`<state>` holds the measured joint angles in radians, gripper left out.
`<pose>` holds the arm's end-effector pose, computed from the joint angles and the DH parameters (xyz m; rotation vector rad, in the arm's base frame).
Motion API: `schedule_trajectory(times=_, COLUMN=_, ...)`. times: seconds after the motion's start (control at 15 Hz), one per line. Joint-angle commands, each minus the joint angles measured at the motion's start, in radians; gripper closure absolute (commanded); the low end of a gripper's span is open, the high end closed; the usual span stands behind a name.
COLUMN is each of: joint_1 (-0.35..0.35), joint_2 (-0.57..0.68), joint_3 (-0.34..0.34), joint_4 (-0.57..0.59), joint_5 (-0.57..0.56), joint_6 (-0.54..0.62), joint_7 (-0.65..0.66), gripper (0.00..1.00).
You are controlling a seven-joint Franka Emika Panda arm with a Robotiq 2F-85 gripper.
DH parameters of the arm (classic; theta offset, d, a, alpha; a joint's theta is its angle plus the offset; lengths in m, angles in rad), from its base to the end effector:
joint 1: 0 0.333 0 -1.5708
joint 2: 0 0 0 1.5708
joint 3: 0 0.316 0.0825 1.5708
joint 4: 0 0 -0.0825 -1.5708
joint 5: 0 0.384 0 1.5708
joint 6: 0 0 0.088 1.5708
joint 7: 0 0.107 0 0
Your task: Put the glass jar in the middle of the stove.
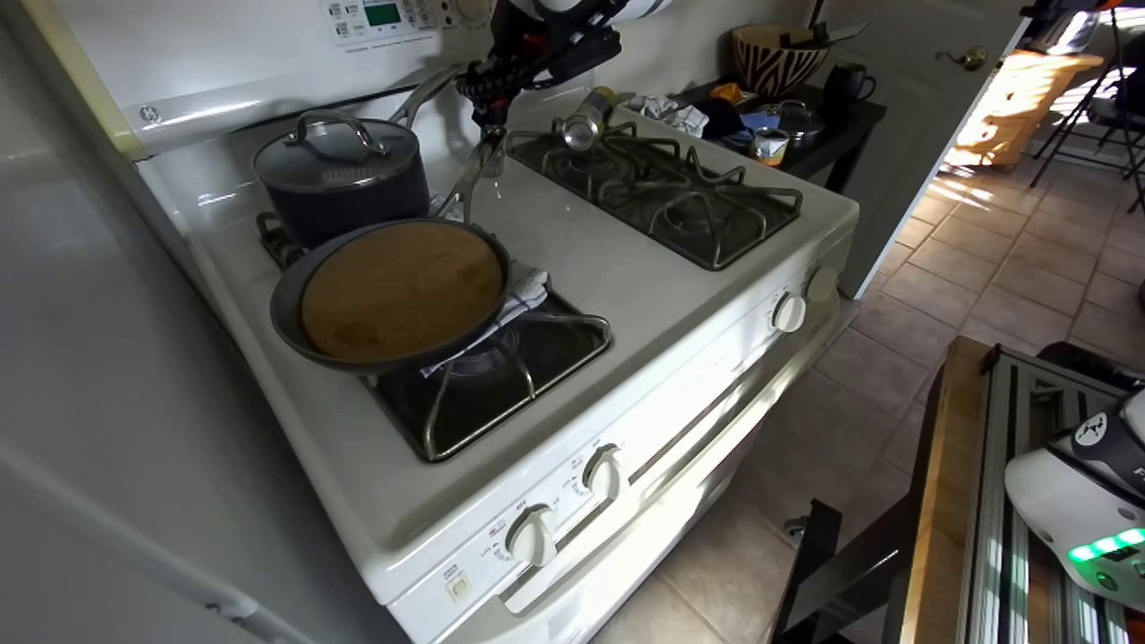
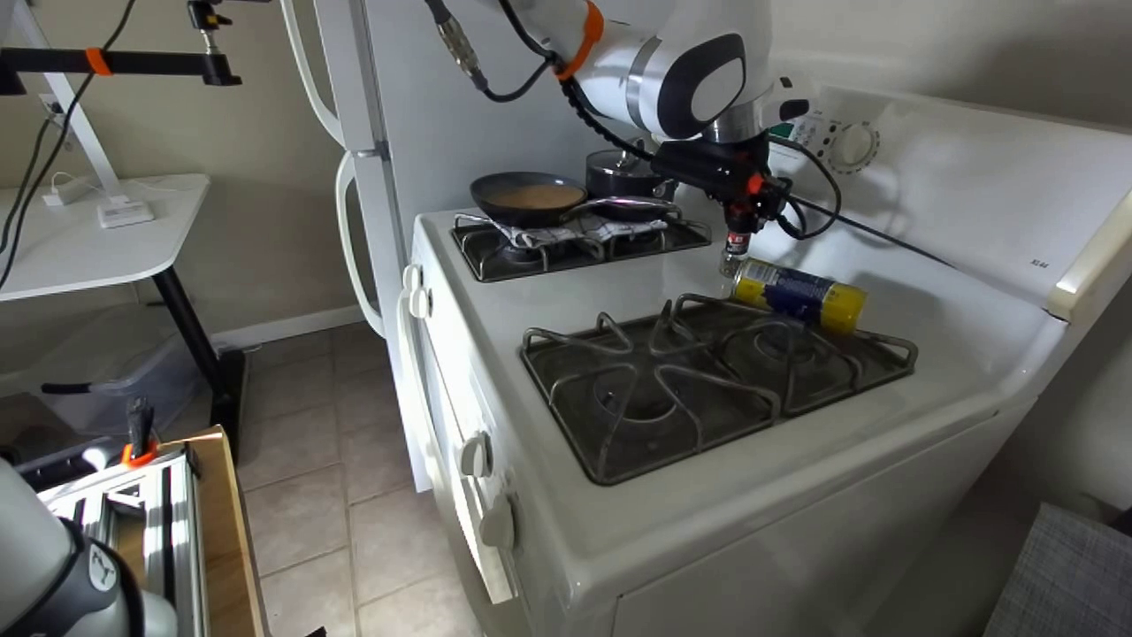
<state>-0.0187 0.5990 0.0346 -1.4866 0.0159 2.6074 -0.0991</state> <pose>0.7507 0.0061 0.3815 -3.0247 -0.1396 -0.8100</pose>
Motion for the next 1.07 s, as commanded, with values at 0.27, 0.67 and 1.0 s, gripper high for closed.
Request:
schedule_trajectory(times=0.27, joint_1=-0.011, joint_2=0.055, joint_3=0.001, joint_4=0.086, joint_5=0.006, joint_6=-0.014, joint_7=0.003, gripper=0.82)
schedule_trajectory(times=0.67, joint_1=-0.014, joint_2=0.065, joint_3=-0.015, joint_4=0.136, joint_5=0.002, joint_6=-0.061, joint_7=0.022, gripper=0.82)
schedule_trajectory(times=1.0, joint_1=-0.015, joint_2=0.083, joint_3=-0.016, joint_4=0.177, joint_5=0.006, joint_6=-0.118, joint_7=0.025, gripper=0.82)
